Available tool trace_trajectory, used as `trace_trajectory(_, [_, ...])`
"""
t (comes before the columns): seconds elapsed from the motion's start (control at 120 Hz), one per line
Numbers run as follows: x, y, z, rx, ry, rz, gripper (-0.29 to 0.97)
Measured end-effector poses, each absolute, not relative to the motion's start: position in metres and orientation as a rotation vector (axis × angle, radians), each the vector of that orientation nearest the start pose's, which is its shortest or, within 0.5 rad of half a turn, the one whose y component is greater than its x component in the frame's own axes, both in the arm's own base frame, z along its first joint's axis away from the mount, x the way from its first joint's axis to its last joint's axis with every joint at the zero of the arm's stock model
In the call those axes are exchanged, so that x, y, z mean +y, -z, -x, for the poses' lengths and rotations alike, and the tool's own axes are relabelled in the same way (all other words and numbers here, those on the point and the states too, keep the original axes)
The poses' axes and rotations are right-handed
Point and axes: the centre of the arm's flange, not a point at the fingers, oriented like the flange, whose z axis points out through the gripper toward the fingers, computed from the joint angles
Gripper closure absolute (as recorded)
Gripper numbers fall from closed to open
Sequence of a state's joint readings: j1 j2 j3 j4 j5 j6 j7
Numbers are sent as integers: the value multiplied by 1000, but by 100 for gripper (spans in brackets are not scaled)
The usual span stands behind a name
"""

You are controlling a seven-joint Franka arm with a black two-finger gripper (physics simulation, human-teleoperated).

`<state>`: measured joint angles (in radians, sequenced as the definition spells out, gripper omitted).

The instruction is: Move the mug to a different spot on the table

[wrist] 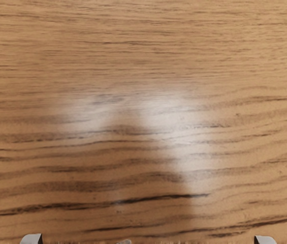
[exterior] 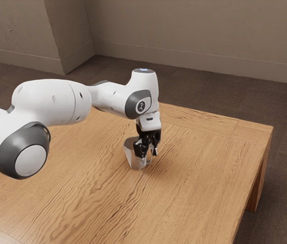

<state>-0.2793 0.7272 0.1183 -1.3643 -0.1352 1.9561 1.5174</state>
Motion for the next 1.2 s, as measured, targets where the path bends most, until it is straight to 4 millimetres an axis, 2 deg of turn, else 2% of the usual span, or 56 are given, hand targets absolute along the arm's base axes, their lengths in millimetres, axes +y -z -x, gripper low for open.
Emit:
trace_trajectory(0.15, [-141,-284,-706,2370,-108,2217,43])
trace_trajectory(0.225, [-142,-297,-707,2360,-84,2214,47])
trace_trajectory(0.267, [-142,-304,-707,2356,-69,2211,57])
trace_trajectory(0.292, [-142,-308,-707,2353,-63,2211,59])
trace_trajectory(0.5, [-142,-319,-706,2341,-46,2212,68])
trace_trajectory(0.6, [-142,-337,-706,2330,-13,2201,71])
trace_trajectory(0.683, [-142,-361,-705,2316,25,2187,72])
trace_trajectory(0.783, [-131,-371,-698,2294,16,2198,73])
trace_trajectory(0.85, [-113,-371,-690,2265,-16,2229,73])
trace_trajectory(0.933, [-89,-361,-675,2231,-78,2284,74])
trace_trajectory(1.117, [-64,-348,-654,2185,-139,2351,73])
trace_trajectory(1.2, [-55,-333,-644,2170,-176,2381,73])
